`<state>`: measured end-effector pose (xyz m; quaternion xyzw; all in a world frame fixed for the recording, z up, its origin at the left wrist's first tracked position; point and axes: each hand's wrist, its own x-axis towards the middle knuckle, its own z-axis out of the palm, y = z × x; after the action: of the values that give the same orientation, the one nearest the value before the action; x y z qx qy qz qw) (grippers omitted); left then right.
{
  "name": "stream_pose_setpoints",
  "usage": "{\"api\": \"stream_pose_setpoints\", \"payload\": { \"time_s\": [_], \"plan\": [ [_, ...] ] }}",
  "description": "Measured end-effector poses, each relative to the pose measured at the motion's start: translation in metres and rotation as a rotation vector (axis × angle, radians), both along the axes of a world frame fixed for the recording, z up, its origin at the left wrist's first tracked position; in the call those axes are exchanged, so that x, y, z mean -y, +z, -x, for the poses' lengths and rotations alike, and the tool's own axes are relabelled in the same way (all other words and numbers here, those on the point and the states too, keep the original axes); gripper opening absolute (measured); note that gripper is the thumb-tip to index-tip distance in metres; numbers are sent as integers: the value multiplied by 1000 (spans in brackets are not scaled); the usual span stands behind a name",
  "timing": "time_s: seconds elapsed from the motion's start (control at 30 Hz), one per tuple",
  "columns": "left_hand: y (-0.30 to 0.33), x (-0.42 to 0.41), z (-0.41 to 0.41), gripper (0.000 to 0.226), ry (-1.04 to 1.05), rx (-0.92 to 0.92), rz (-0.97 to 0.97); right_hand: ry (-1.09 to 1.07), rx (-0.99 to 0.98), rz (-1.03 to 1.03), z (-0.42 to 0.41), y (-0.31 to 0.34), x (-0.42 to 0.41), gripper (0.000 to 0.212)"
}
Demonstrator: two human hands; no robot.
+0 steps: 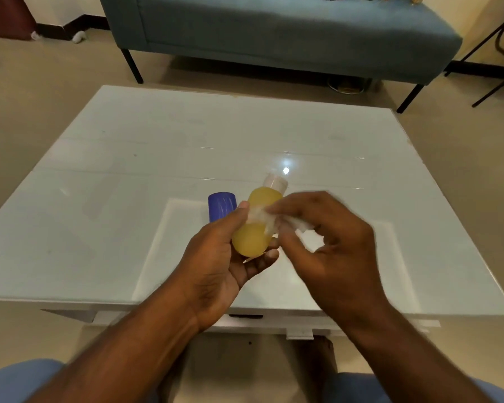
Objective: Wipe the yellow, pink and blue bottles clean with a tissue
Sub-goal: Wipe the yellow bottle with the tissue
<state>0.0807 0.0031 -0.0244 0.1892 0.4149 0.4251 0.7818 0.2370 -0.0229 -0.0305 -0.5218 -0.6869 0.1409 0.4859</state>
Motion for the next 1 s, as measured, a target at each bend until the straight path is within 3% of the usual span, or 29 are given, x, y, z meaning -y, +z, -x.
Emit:
{"api": "stream_pose_setpoints", "payload": {
  "time_s": [0.1,0.17,0.3,0.4,0.5,0.67,0.83,1.0],
  "plan": [
    [0,1,-2,44,-17,52,34,-154,-21,-4,-12,3,-6,19],
    [0,1,-1,45,5,51,36,-133,-10,-5,-9,3,-3,18],
    [-5,-1,4,34,28,-161,-53,86,112,7,6,-6,8,17],
    [-8,-3,3,30,-26,-276,-124,-7,47,8,-6,0,1,14],
    [-7,1,-1,23,-55,-247,-132,-98,-50,37,-14,6,0,22],
    [-5,0,2,35,13,-300,-70,113,93,44,6,-5,12,19],
    [-5,-1,-1,46,41,-186,25,-75,-88,67,-8,3,0,18],
    [-7,-2,2,49,49,-215,11,-3,-68,89,2,-1,6,20]
  ]
}}
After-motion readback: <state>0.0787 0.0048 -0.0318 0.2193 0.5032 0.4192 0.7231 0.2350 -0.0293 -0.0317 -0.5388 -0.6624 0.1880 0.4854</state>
